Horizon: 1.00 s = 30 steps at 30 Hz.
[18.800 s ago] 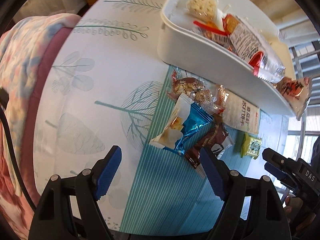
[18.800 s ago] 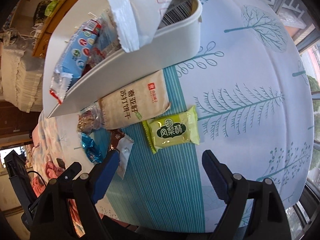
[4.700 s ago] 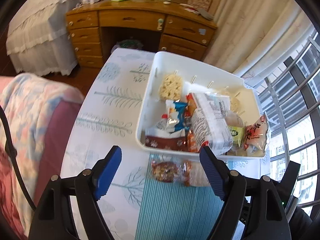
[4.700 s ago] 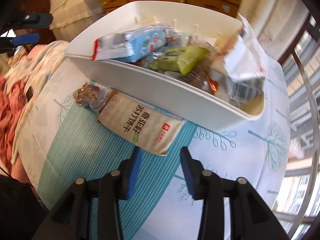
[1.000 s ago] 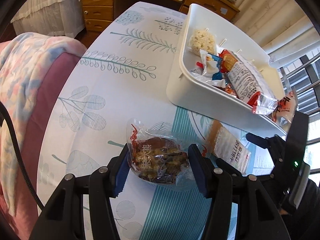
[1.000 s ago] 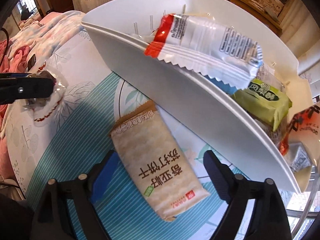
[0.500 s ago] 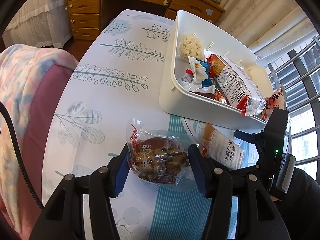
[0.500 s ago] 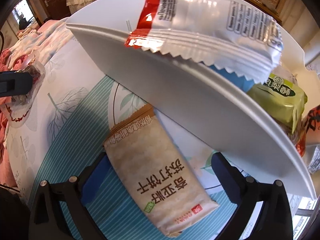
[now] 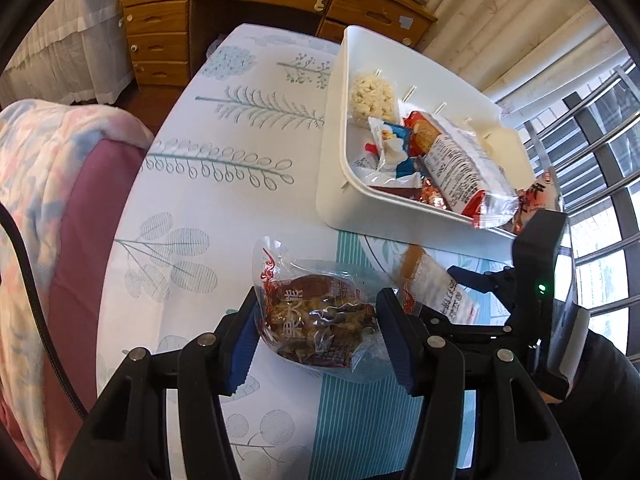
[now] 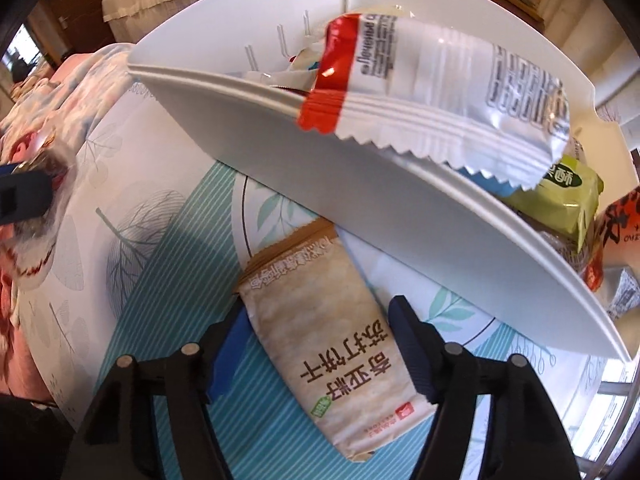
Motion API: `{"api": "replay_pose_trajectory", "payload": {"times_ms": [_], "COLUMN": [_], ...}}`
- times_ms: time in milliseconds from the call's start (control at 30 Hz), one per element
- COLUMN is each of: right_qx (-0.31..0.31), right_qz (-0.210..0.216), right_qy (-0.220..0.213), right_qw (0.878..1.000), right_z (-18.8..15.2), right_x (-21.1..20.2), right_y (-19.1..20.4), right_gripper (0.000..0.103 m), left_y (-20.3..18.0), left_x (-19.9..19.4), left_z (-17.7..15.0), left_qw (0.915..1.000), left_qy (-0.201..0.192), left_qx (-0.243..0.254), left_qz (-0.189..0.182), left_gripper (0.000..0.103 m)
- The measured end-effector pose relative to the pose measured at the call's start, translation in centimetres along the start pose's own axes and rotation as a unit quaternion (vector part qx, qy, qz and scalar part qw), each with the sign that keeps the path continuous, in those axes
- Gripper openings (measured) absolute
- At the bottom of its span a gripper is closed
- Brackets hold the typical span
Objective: Organize snacks
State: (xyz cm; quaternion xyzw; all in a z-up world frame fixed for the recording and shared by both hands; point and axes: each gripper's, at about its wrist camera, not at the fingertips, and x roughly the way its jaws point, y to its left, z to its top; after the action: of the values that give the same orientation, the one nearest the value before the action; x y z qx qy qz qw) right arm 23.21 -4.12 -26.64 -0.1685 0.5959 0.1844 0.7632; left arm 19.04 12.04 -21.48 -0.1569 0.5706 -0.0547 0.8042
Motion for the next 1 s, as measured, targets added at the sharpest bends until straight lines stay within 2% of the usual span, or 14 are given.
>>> {"api": "replay_pose_trajectory", "payload": {"times_ms": [167, 333, 500, 600, 800, 1000], "right_qx": [0.027, 0.065, 0.125, 0.169, 0.216, 0.224], "right_qz": [0.000, 0.016, 0.058, 0.094, 0.127, 0.136], "right_qy": [0.031, 0.067, 0.084, 0.097, 0.106, 0.092], "right_qw": [0.999, 0.995, 0.987, 0.976, 0.962, 0.961], "right_z": [0.4, -1.1, -3.2, -4.7, -7.6, -8.1], "right_x": [0.0, 0.3, 0.1, -0.2, -2.4, -6.8], "right_y": [1.3, 1.0, 0.2, -0.3, -1.6, -1.7], "right_gripper": [0.065, 0.063, 0.063, 0.063, 0.060, 0.060], "left_y": [0.2, 0.4, 0.1, -0.3, -1.8, -3.5], "left_x": [-1.1, -2.4, -3.7, -4.4, -5.8, -7.4], "left_z": [0.0, 0.2, 0.5, 0.6, 1.3, 3.0], "left_qw": [1.0000, 0.9998, 0.9996, 0.9995, 0.9990, 0.9982], "left_qy": [-0.006, -0.012, -0.023, -0.027, -0.036, -0.039], "left_qx": [-0.003, -0.009, -0.003, 0.003, 0.027, 0.047], "left_qz": [0.004, 0.010, 0.016, 0.016, 0.010, 0.000], "left_gripper": [0.055, 0.055, 0.055, 0.055, 0.055, 0.055]}}
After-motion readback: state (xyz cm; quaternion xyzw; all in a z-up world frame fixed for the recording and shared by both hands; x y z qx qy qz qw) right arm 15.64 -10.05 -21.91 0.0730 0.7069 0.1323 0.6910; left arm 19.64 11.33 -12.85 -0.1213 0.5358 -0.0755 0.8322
